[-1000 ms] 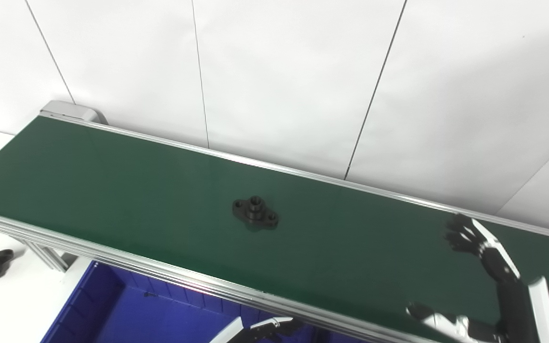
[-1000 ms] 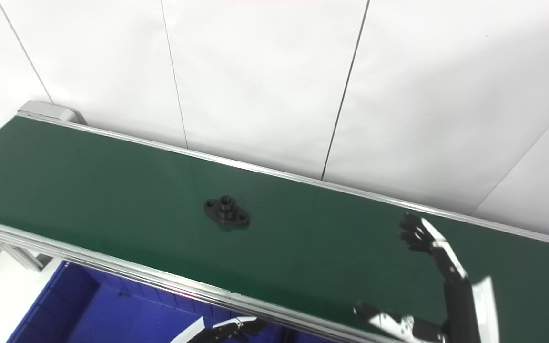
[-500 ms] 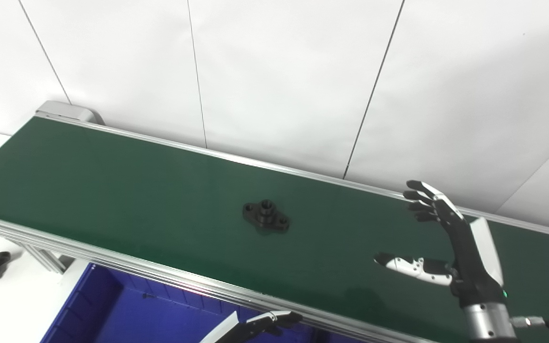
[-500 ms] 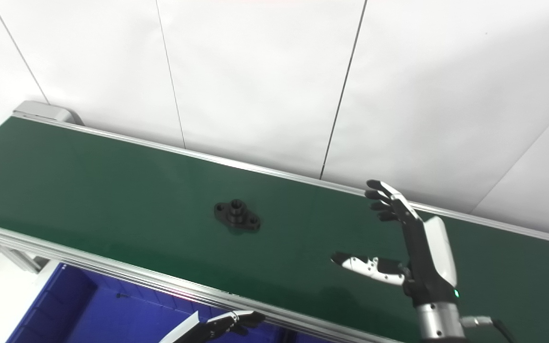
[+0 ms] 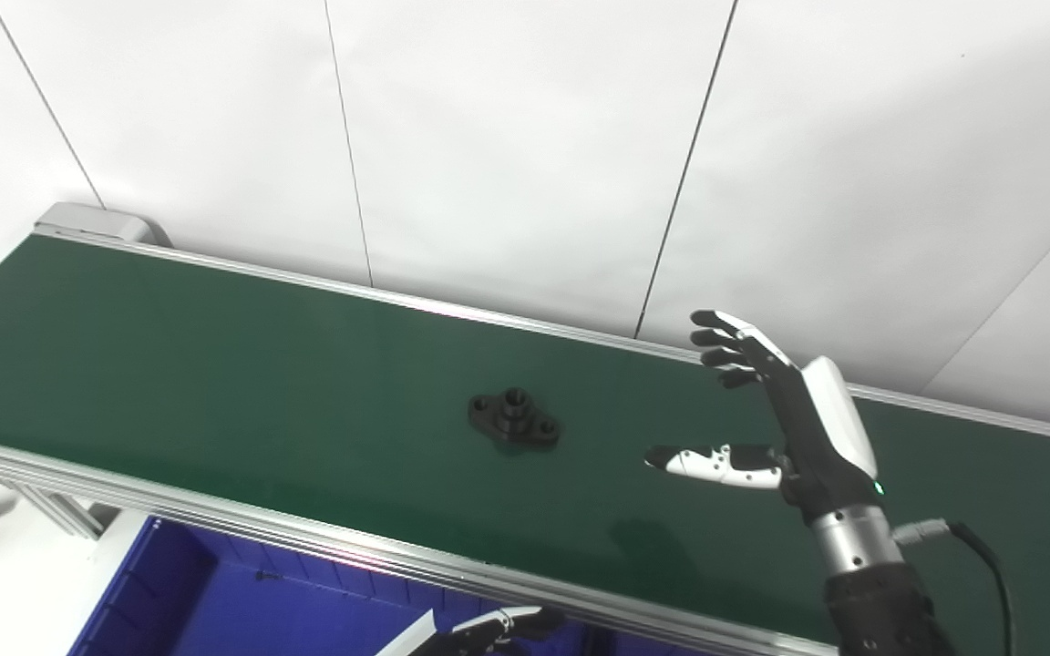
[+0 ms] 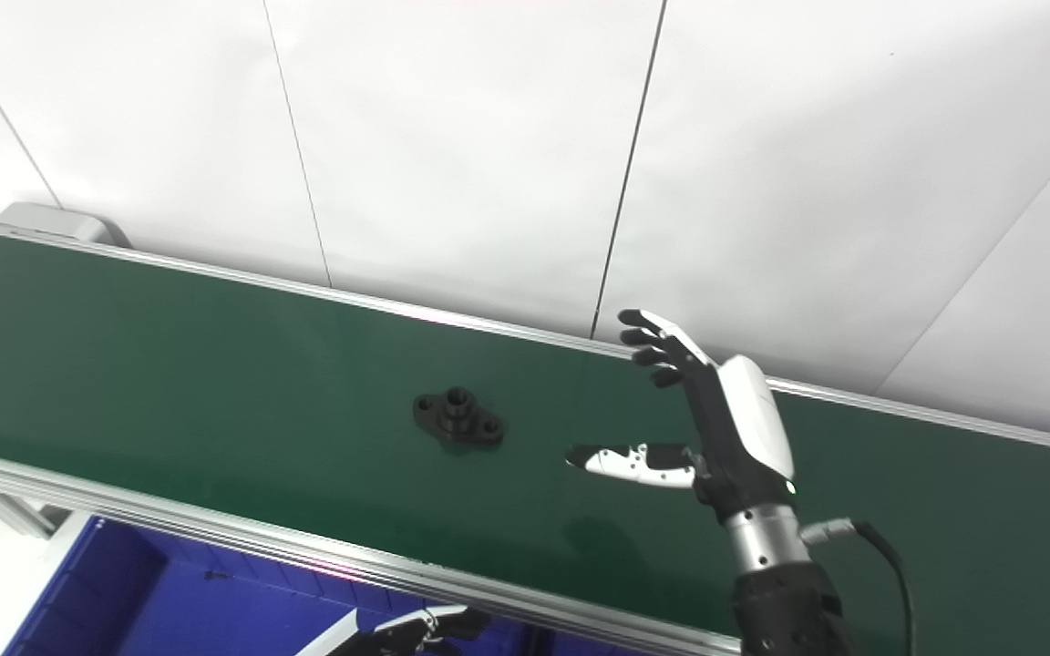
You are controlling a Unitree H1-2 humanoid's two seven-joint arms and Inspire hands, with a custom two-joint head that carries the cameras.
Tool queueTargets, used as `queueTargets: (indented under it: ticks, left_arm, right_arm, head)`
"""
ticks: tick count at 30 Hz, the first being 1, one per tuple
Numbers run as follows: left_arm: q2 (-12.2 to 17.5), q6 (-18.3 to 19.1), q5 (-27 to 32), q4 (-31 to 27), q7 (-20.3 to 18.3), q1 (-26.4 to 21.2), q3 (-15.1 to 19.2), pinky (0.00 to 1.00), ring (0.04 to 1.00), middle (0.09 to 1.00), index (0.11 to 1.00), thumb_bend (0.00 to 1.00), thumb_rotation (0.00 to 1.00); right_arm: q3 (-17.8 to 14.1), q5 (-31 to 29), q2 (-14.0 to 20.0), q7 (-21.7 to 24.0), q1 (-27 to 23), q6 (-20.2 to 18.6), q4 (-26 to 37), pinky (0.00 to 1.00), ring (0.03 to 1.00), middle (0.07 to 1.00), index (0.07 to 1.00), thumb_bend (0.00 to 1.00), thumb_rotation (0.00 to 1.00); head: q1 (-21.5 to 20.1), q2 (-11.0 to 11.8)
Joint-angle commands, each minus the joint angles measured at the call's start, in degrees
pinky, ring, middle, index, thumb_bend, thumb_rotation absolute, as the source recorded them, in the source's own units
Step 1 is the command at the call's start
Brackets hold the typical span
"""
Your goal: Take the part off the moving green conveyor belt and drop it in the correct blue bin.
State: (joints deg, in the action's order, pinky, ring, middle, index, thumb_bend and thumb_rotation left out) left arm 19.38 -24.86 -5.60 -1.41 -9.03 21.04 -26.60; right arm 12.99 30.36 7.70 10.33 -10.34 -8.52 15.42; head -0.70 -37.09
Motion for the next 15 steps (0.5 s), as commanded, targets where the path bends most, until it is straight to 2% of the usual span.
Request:
queueTargets:
  ticks: [1,4,7,8,9,15]
  left_arm:
    - [0.5,-2.0,0.2,-1.9,-0.8,0.5,0.6,0.79,0.866,0.895,0.875,0.88,0.37]
    - [0.6,-2.0,0.7,-1.8,-1.7,0.7,1.2,0.79,0.866,0.898,0.888,0.88,0.37]
    - [0.8,-2.0,1.0,-1.9,-2.5,1.2,1.9,0.80,0.870,0.906,0.895,0.89,0.39]
    - [0.8,-2.0,0.5,-2.0,-2.6,1.3,2.1,0.80,0.866,0.905,0.897,0.88,0.40]
    - [0.8,-2.0,0.4,-1.9,-2.8,1.2,2.3,0.79,0.862,0.904,0.895,0.88,0.40]
    - [0.0,-2.0,0.7,-1.4,-3.0,1.3,3.5,0.78,0.857,0.896,0.886,0.89,0.39]
  right_arm:
    - [0.0,0.5,-0.7,-0.4,-2.2,-1.1,-0.1,0.65,0.734,0.782,0.835,0.82,0.19]
    - [0.9,1.6,-0.8,0.2,-3.2,-1.9,-1.3,0.64,0.731,0.791,0.843,0.81,0.21]
    - [1.8,2.4,-0.9,0.0,-3.5,-1.8,-2.6,0.63,0.720,0.788,0.843,0.81,0.20]
    - [2.0,2.6,-1.0,-0.2,-3.6,-1.7,-3.0,0.62,0.714,0.783,0.839,0.81,0.19]
    - [2.3,3.0,-1.1,-0.3,-3.8,-1.6,-3.5,0.63,0.715,0.784,0.839,0.82,0.19]
    - [3.4,3.8,-1.3,-0.7,-5.9,-1.0,-7.7,0.66,0.734,0.787,0.848,0.81,0.19]
  head:
    - [0.1,0.0]
    - [-0.4,0.7]
    - [-1.5,2.9]
    - [-1.5,2.9]
    - [-3.1,1.4]
    - [-5.8,0.7]
